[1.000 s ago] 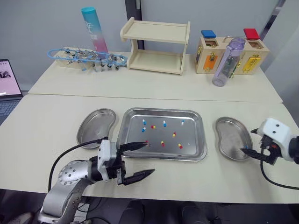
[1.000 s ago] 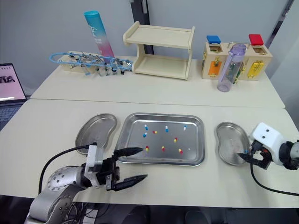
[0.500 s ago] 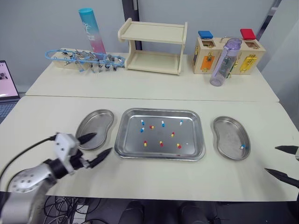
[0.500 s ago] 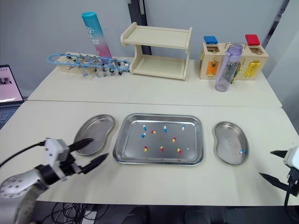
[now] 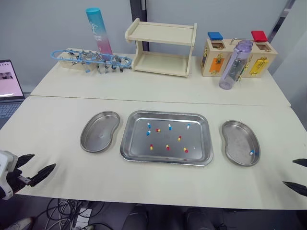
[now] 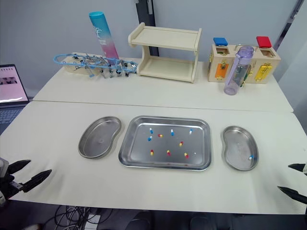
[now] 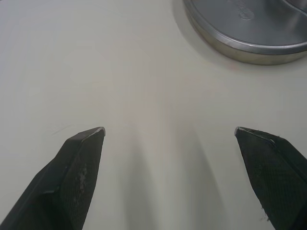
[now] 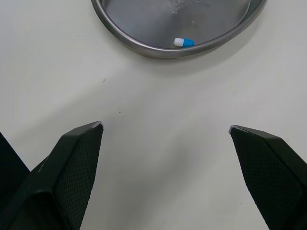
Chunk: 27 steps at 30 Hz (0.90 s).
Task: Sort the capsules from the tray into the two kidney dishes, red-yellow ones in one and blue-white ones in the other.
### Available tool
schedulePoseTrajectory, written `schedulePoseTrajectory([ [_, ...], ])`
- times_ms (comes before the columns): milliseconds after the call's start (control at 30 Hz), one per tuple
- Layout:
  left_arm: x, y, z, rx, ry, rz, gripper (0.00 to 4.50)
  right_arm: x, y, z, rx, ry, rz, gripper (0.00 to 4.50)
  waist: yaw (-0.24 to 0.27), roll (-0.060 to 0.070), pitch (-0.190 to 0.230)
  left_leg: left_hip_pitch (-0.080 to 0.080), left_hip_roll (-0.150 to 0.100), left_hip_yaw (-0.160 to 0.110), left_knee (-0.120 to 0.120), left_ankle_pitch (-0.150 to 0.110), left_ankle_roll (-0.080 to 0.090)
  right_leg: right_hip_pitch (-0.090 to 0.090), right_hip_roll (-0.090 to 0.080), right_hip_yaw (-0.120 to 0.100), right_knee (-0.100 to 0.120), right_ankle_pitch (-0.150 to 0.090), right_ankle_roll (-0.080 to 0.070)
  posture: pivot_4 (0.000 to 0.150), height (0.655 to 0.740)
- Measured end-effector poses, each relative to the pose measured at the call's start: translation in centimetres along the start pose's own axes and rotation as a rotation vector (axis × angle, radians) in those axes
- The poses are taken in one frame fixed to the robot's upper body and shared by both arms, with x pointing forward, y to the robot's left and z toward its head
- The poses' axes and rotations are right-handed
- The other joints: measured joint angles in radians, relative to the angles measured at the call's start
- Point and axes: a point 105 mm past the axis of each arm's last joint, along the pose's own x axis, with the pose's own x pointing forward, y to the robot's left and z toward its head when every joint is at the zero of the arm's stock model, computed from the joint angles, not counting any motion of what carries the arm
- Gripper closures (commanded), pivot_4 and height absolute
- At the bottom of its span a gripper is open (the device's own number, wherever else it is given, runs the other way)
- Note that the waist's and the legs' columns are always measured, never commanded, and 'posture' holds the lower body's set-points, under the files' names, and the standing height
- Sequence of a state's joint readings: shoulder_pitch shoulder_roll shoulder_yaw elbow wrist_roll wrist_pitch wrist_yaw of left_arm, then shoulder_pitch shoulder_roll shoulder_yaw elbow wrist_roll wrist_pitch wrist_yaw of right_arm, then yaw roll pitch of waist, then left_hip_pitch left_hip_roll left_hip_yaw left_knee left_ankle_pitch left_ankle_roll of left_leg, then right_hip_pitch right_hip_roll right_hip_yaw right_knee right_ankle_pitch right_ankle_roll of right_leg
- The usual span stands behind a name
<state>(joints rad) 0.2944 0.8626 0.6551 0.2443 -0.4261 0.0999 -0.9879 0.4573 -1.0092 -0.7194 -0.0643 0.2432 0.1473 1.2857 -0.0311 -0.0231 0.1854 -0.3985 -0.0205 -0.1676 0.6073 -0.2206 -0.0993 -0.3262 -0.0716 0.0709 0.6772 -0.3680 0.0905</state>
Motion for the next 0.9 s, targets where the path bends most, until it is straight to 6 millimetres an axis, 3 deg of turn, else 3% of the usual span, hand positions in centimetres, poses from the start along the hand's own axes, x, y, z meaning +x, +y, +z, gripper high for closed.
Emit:
schedulePoseTrajectory([
  [433,-0.1,-2.5,0.2,0.011,-0.010,-0.061,0.00,0.5,-1.2,0.0,-0.034,0.004,0.003,0.04,-0.002,0.000,0.000,0.000,0.000,0.000,0.000,0.000,0.000,0.000,0.000,0.000,0.000,0.000,0.000,0.150,0.7400],
  [600,0.8,-7.0,2.0,-0.015,-0.116,-0.163,0.00,0.9,-1.0,0.0,-0.047,0.005,0.018,0.04,0.000,0.000,0.000,0.000,0.000,0.000,0.001,0.000,0.000,0.001,0.000,0.000,0.000,0.000,0.000,0.150,0.7400],
  [767,2.2,-13.5,3.3,-0.074,-0.211,-0.300,0.00,0.9,-0.9,0.0,-0.056,0.008,0.021,0.04,0.001,0.000,0.000,0.000,0.000,0.000,0.001,0.000,0.000,0.003,0.000,0.000,-0.002,0.000,0.001,0.150,0.7400],
  [900,3.7,-15.7,4.0,-0.102,-0.255,-0.331,0.00,0.9,-0.9,0.2,-0.074,0.001,0.021,0.04,0.002,0.000,0.000,0.002,-0.001,0.000,0.001,0.000,0.000,0.004,0.000,0.000,-0.002,0.000,0.001,0.150,0.7400],
])
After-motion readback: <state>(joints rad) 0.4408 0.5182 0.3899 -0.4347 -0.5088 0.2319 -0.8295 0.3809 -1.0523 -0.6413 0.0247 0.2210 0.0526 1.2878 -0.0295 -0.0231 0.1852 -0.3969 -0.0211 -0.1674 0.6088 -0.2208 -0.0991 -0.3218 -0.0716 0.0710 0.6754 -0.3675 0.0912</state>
